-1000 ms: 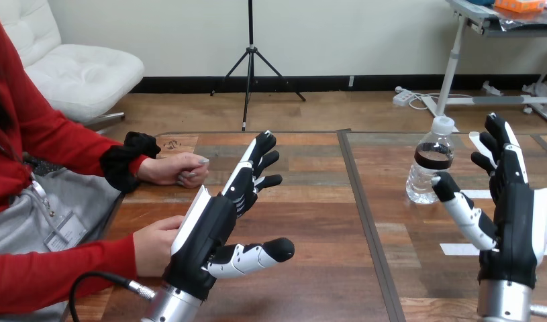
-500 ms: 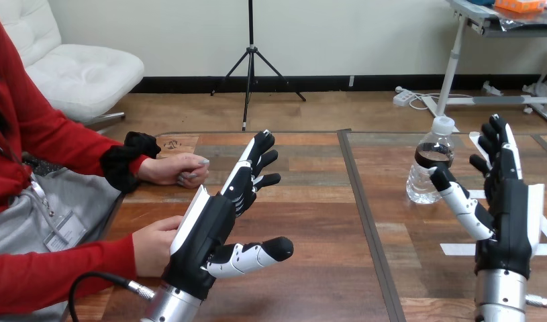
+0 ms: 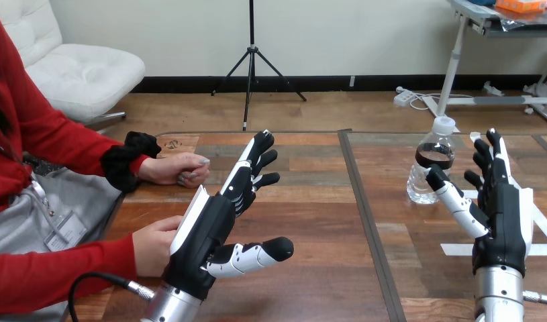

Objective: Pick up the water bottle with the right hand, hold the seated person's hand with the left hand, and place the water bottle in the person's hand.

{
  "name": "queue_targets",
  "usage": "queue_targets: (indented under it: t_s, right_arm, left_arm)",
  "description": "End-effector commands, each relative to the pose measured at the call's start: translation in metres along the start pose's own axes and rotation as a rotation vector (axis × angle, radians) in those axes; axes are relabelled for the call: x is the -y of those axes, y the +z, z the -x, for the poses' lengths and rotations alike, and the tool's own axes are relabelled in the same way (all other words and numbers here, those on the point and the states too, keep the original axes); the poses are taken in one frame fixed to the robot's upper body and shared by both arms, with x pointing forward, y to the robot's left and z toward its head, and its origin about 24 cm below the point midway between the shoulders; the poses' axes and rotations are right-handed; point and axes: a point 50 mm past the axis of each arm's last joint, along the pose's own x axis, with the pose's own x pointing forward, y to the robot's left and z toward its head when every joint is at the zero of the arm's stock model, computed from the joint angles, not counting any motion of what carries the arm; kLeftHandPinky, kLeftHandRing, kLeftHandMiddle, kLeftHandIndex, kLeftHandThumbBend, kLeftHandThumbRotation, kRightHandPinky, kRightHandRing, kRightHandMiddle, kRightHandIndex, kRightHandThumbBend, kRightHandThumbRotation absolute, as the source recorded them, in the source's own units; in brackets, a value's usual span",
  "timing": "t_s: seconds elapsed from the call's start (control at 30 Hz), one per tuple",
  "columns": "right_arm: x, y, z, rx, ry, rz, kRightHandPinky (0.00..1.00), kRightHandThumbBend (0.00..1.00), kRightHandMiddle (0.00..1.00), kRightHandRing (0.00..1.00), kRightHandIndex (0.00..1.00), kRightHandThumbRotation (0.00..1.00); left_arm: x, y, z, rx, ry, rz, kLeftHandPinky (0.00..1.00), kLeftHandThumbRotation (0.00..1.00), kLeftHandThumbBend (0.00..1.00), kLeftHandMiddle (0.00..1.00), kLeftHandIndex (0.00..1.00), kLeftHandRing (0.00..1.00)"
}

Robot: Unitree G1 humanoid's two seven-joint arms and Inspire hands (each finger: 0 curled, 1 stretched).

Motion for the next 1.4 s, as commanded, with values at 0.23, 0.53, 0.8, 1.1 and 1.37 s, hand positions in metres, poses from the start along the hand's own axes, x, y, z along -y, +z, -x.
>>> queue_targets:
  t_s: [0.23, 0.53, 0.8, 1.1, 1.37]
  right_arm:
    - [-0.002, 0.020, -0.035, 0.028, 0.024, -0.003, 0.93, 1.00, 0.97, 0.98, 1.00, 0.54]
    - [-0.003, 0.020, -0.041, -0.005, 0.034, 0.027, 0.93, 1.00, 0.98, 0.99, 1.00, 0.55]
    - [-0.004, 0.019, -0.045, -0.038, 0.042, 0.028, 0.97, 1.00, 0.99, 1.00, 1.00, 0.55]
    - [-0.004, 0.018, -0.052, -0.092, 0.038, 0.026, 1.00, 1.00, 1.00, 1.00, 1.00, 0.55]
    - [-0.004, 0.017, -0.057, -0.148, 0.048, 0.034, 1.00, 1.00, 1.00, 1.00, 1.00, 0.55]
  left_arm:
    - [-0.005, 0.012, -0.014, 0.096, 0.011, -0.027, 0.86, 0.69, 1.00, 1.00, 1.00, 0.95]
    - [-0.005, 0.013, -0.014, 0.101, 0.012, -0.035, 0.86, 0.70, 1.00, 1.00, 1.00, 0.94]
    - [-0.006, 0.013, -0.013, 0.098, 0.015, -0.043, 0.85, 0.72, 1.00, 0.99, 1.00, 0.94]
    - [-0.006, 0.013, -0.013, 0.104, 0.024, -0.064, 0.83, 0.74, 1.00, 0.98, 0.99, 0.92]
    - [-0.006, 0.014, -0.013, 0.109, 0.028, -0.068, 0.81, 0.75, 1.00, 0.98, 0.99, 0.91]
